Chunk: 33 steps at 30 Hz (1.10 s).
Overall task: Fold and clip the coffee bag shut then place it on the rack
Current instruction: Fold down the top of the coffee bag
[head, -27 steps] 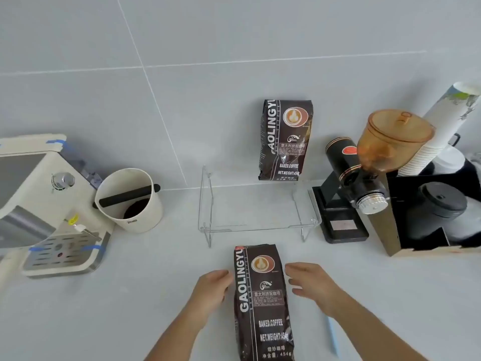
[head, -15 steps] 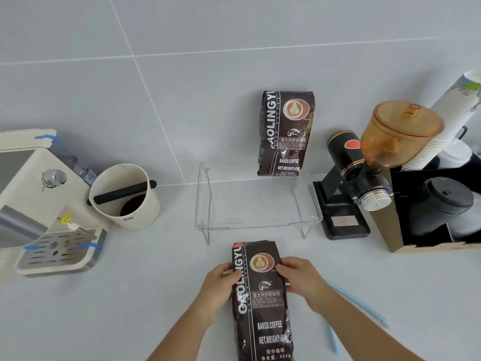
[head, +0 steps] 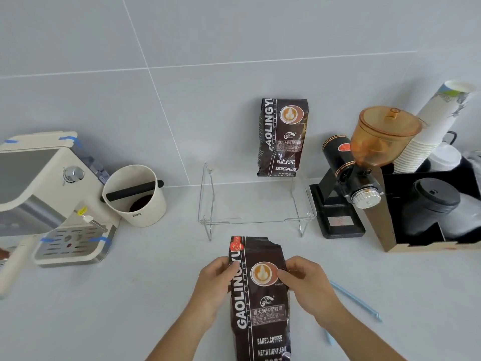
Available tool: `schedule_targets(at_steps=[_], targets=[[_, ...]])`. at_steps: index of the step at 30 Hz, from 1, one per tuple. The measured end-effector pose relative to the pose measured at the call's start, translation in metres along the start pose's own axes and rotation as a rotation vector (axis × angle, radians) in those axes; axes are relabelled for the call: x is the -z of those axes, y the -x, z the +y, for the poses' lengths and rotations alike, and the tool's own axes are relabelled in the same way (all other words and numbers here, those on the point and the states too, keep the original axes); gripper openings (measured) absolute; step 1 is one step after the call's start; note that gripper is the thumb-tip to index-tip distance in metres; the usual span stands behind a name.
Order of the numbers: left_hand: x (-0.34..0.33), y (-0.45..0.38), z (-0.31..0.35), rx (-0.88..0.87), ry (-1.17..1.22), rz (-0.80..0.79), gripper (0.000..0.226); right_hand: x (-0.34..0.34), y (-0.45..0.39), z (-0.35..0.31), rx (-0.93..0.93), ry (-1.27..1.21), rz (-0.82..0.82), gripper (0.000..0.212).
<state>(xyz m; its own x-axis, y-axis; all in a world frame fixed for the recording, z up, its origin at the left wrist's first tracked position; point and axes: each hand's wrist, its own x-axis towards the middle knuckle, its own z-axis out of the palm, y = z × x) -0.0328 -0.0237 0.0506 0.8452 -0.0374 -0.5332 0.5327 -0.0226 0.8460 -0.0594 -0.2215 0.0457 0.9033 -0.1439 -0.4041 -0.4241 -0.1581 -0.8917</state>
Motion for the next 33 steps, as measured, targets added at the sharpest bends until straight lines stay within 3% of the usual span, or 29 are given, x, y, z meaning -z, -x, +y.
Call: schedule_targets(at_steps=[5, 9, 11, 16, 24, 33], targets=[[0.003, 0.02, 0.012, -0.053, 0.049, 0.013, 0.028, 0.003, 0.018, -0.007, 0.025, -0.078, -0.041, 0.017], [0.005, 0.034, 0.016, -0.077, 0.07, 0.032, 0.029, 0.004, 0.034, -0.027, 0.024, -0.231, -0.08, 0.004], [0.005, 0.042, 0.016, -0.102, 0.064, 0.037, 0.028, 0.002, 0.04, -0.038, 0.017, -0.265, -0.094, 0.007], [0.001, 0.06, 0.015, -0.17, 0.083, 0.046, 0.027, -0.004, 0.055, -0.059, 0.052, -0.268, -0.111, 0.017], [0.008, 0.069, 0.031, -0.319, 0.1, -0.038, 0.027, 0.004, 0.066, -0.076, 0.262, -0.294, -0.08, 0.028], [0.009, 0.062, 0.04, -0.305, -0.064, -0.02, 0.022, 0.003, 0.056, -0.07, 0.328, -0.18, -0.018, 0.028]])
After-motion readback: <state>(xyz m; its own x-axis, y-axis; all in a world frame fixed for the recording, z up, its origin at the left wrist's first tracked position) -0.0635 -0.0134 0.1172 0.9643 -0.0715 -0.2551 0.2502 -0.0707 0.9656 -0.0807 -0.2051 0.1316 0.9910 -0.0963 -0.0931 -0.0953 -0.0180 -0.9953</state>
